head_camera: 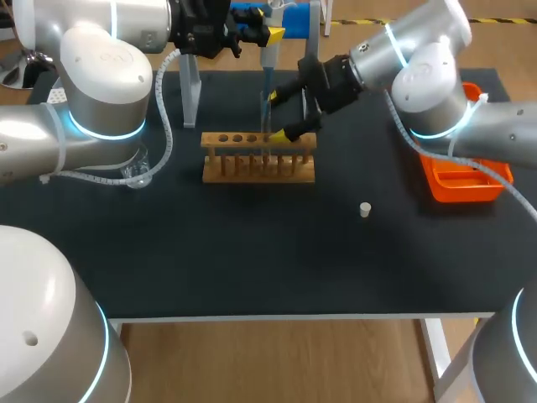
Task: Invert the test tube, pick up the pipette, mount the tip to pipette, aspirate from beaker and dispense into the tube, eject the tip, return the pipette, and cap with the stopper.
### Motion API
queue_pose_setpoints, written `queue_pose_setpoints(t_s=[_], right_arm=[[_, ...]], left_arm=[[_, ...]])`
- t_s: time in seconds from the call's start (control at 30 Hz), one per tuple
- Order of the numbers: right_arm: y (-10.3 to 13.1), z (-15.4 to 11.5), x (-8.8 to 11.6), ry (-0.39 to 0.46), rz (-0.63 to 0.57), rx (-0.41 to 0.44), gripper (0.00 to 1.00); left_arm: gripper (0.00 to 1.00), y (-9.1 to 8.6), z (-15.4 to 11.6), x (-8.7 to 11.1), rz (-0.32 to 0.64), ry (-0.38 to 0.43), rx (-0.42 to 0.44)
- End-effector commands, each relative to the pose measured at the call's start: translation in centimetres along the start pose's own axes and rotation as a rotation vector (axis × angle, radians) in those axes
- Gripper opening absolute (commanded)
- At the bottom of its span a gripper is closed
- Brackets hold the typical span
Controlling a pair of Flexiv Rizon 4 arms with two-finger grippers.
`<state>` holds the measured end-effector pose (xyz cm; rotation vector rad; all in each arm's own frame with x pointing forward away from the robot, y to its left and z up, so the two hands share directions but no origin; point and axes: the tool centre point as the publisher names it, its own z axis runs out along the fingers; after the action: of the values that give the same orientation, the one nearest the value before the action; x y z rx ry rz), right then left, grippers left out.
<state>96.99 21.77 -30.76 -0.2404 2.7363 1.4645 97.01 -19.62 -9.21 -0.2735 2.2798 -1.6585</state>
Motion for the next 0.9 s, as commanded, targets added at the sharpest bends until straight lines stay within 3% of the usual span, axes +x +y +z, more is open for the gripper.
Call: queue_pose_setpoints(t_s=[0.03,0.9], right_arm=[[0.06,0.21,0.44,-0.012,0.0,0.0,1.0],[-0.23,0.21,0.09,-0.02,0.041,-0.032,1.0]], left_arm=[[0.0,-0.04,-0.08,-0.07,0.001,0.003,-0.001],[0.0,-0.04,-0.08,-0.07,0.001,0.003,-0.001]])
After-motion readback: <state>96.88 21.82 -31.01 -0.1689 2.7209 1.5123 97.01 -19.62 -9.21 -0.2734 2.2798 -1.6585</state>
